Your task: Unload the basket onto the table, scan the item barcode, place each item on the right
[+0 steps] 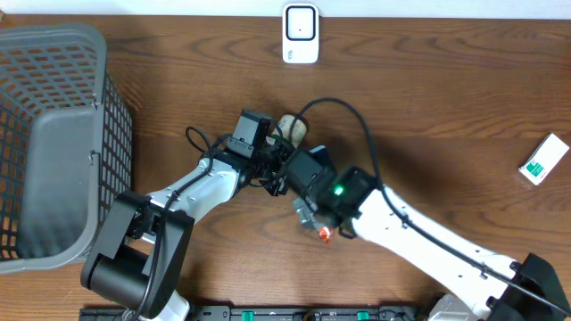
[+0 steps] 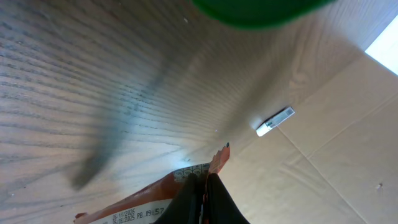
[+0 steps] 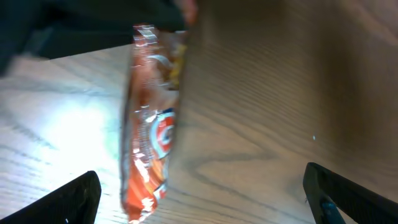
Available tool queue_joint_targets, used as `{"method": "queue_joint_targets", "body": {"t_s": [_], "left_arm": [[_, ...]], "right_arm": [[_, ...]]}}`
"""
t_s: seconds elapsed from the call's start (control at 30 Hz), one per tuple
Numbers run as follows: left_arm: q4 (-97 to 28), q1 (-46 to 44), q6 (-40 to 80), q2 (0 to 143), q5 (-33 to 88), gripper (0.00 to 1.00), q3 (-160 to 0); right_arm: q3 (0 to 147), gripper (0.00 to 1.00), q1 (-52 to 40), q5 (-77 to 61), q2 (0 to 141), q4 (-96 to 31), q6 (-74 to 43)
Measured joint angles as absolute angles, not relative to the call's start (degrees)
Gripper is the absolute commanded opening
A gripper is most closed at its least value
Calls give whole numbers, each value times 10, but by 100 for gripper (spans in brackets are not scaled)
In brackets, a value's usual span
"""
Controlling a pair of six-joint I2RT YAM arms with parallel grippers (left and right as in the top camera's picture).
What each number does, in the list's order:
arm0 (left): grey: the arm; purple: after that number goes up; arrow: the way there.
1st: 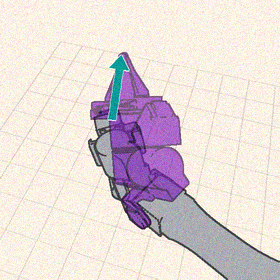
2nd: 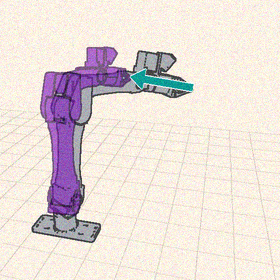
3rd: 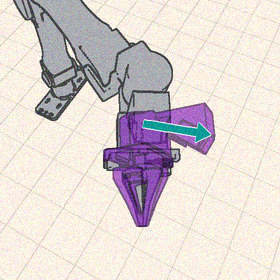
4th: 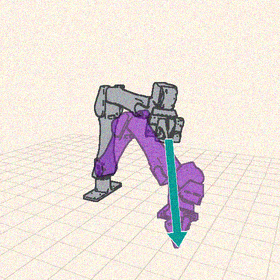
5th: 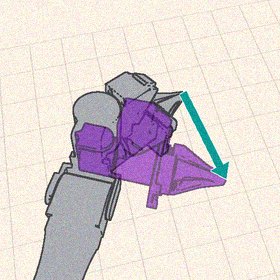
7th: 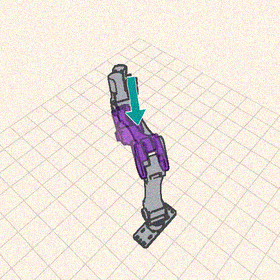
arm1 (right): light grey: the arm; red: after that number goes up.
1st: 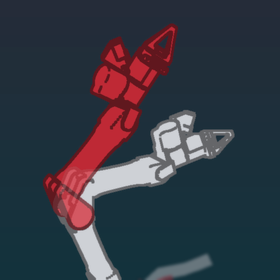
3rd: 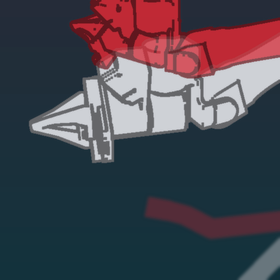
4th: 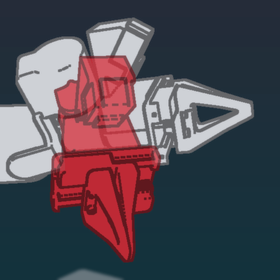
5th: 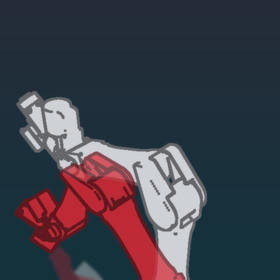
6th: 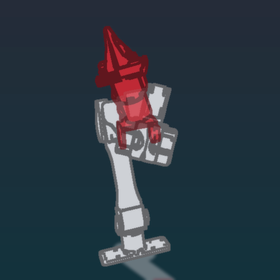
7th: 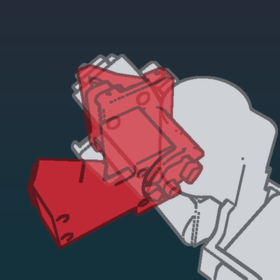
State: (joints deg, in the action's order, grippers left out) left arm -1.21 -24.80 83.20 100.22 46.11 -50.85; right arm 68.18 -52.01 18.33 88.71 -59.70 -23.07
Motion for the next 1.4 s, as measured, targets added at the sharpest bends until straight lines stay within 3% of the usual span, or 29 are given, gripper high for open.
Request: {"method": "queue_joint_targets", "body": {"t_s": [0.83, 1.4], "left_arm": [[-15, -247, 838, 1002, 454, 7, -509], [-24, -226, 826, 1002, 449, 7, -509]], "right_arm": [[681, 99, -555, 271, 987, -614, -360], [678, 99, -511, 202, 806, -621, -333]]}}
